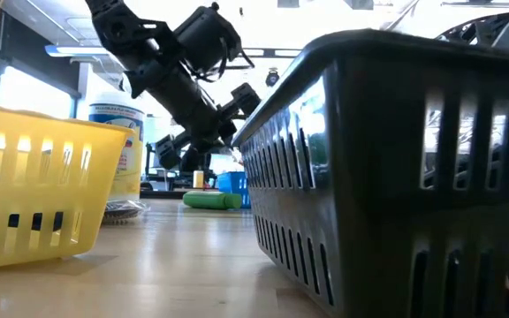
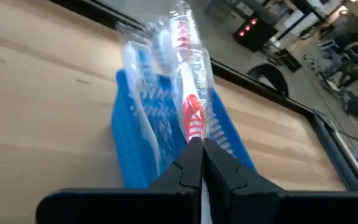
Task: Pick & Place Travel size toiletries
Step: Put the red toothbrush into the blue bin, then put the green shampoo into the green bin
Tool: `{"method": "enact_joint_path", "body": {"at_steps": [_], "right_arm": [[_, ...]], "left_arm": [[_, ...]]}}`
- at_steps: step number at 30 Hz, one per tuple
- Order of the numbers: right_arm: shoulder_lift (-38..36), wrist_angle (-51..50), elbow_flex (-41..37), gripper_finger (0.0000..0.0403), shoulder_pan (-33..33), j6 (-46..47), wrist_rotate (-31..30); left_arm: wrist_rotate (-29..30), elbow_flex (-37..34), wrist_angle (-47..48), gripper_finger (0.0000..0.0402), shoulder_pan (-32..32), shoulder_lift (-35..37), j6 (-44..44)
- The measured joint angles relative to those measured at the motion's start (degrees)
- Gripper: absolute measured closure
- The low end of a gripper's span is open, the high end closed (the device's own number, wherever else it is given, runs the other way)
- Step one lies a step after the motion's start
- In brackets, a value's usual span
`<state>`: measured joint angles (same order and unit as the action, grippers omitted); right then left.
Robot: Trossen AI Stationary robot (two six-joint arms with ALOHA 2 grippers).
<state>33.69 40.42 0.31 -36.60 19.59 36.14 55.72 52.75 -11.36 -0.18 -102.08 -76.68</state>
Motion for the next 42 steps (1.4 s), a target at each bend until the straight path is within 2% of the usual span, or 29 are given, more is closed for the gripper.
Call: {"method": "enact_joint_path", "body": {"at_steps": [4, 11, 23, 27, 31, 34, 38, 40, 42], "right_arm": [[0.0, 0.5, -0.01, 0.0401, 0.0, 0.29, 0.02], [0.0, 0.5, -0.01, 0.0401, 0.01, 0.31, 0.04], [0.0, 0.49, 0.0, 0.0401, 0.15, 0.36, 0.52], [0.0, 0.5, -0.01, 0.0401, 0.97, 0.35, 1.25], [0.0, 0.51, -0.01, 0.0401, 1.63, 0.34, 1.36], [0.0, 0.48, -0.01, 0.0401, 1.84, 0.26, 1.58], [0.0, 0.07, -0.01, 0.0401, 1.86, 0.16, 1.81], [0.01, -0.06, -0.01, 0.0401, 1.86, 0.16, 1.79], [0.0, -0.31, -0.01, 0.0401, 1.86, 0.13, 1.81]], "left_arm": [[-2.31, 0.0, -0.12, 0.0401, 1.99, 0.0, 1.71], [-9.85, 0.0, -0.53, 0.0392, 4.12, 0.0, 6.42], [-10.14, 0.0, -0.54, 0.0326, 3.93, 0.0, 8.21], [-10.14, -0.06, -0.27, 0.0297, 3.51, 0.57, 12.72], [-8.41, -0.04, -1.77, 0.0278, 1.62, 3.53, 25.98], [-7.49, -0.04, -2.12, 0.0275, 0.02, 7.48, 41.36], [-8.3, -0.04, -0.01, 0.0275, -2.43, 16.51, 62.56], [-11.5, 0.02, 2.99, 0.0275, -3.84, 21.45, 73.06], [-21.4, 0.02, 8.32, 0.0278, -4.89, 26.87, 84.07]]}}
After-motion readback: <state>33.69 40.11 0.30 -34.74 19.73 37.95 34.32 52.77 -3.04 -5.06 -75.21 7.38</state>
